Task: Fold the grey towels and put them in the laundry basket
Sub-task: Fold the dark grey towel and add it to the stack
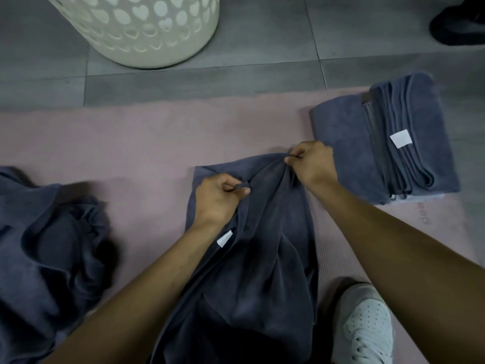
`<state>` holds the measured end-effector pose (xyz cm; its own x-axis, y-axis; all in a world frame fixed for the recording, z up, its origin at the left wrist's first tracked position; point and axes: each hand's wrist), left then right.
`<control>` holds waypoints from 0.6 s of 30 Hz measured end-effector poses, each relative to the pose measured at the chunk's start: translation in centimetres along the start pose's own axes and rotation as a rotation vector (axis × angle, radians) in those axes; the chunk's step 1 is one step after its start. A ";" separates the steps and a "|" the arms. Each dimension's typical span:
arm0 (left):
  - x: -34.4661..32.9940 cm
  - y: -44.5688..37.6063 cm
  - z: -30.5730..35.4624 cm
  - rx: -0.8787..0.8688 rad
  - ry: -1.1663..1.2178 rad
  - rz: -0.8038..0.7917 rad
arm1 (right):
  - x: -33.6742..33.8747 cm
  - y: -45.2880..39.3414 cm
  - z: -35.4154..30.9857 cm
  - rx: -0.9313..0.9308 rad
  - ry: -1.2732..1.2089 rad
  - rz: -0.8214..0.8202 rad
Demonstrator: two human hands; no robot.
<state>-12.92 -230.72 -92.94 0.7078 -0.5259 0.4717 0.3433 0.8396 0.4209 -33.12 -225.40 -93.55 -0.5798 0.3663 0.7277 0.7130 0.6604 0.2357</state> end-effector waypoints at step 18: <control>8.5 2.9 2.2 0.002 -0.181 0.057 | 4.1 4.8 -7.4 0.031 -0.054 -0.225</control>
<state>-7.26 -233.08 -85.96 0.6033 -0.4938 0.6263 0.3046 0.8684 0.3912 -29.19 -225.61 -84.66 -0.7438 0.2415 0.6233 0.5515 0.7486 0.3680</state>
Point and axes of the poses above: each hand's wrist, its own y-axis away from the middle knuckle, its own x-axis out of the back of the hand, z = x × y, and after that the axes turned 6 degrees about -y, right-handed
